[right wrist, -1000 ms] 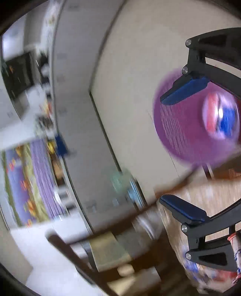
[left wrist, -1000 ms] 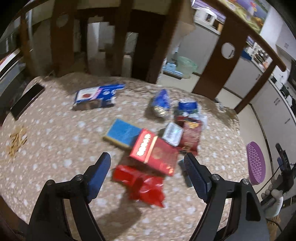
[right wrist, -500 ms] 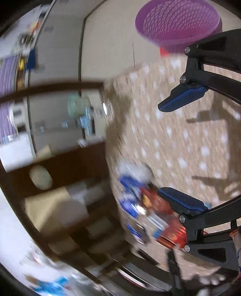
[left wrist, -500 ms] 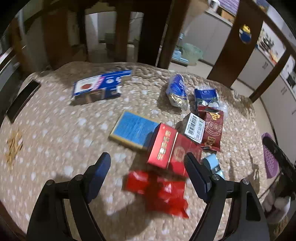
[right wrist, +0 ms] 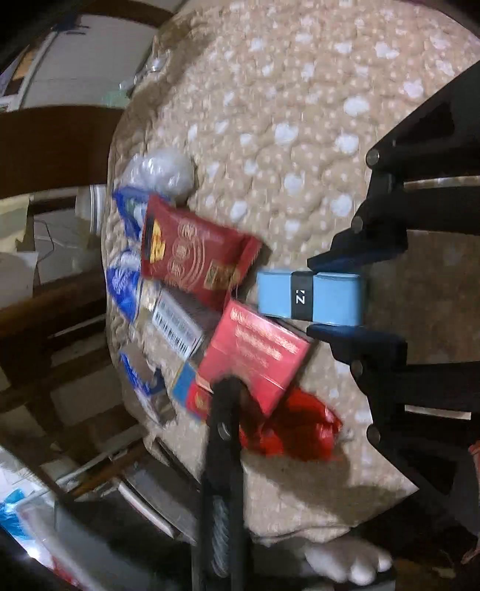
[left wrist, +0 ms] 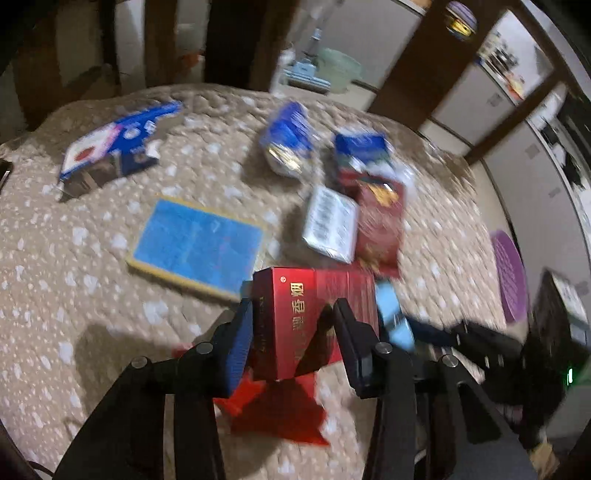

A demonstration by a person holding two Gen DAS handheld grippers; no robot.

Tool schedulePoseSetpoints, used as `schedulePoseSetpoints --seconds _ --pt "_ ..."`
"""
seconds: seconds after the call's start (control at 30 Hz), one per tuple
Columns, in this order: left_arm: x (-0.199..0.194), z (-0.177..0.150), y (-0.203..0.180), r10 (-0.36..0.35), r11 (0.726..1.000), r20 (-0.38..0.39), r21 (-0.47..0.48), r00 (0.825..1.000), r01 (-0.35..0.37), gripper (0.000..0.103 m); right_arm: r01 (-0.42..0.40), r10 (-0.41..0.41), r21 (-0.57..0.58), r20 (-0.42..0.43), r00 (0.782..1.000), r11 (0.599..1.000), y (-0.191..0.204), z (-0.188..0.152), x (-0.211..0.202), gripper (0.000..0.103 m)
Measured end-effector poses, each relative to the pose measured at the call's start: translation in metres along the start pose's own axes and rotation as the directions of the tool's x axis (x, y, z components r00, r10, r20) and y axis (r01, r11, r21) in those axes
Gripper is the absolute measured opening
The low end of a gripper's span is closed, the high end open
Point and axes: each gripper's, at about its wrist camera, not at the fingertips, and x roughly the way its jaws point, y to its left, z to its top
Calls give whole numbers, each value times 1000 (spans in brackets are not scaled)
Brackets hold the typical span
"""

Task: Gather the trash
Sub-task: 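Grasp the red cigarette pack with the left tool while the right grasps the blue tape roll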

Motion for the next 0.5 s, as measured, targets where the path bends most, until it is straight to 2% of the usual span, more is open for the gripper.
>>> schedulePoseSetpoints --seconds 0.07,0.13,0.17,0.23,0.3,0.4,0.5 --pt "-3 -8 -7 -34 999 -23 42 999 35 42 -8 8 37 11 1000 999 -10 1 -8 28" --pt "-9 -15 -20 -28 993 -26 115 999 30 42 -3 1 70 22 1000 998 -21 0 -17 28" --pt "-12 -19 -28 -7 987 -18 159 1000 10 43 40 -42 81 26 999 996 -30 -3 -21 28" --pt "-16 -24 -43 42 968 9 247 999 -43 50 47 -49 103 25 998 994 -42 -6 -26 28" --pt "-17 -26 -56 87 943 48 317 995 -98 64 54 -61 124 54 997 991 -50 -9 -39 28" --pt "-11 -21 -63 132 919 87 362 987 -155 68 112 -123 143 70 990 983 -64 -13 -51 28" --pt "3 -15 -69 189 879 126 420 974 -225 74 102 -115 199 56 992 975 -83 -13 -48 28"
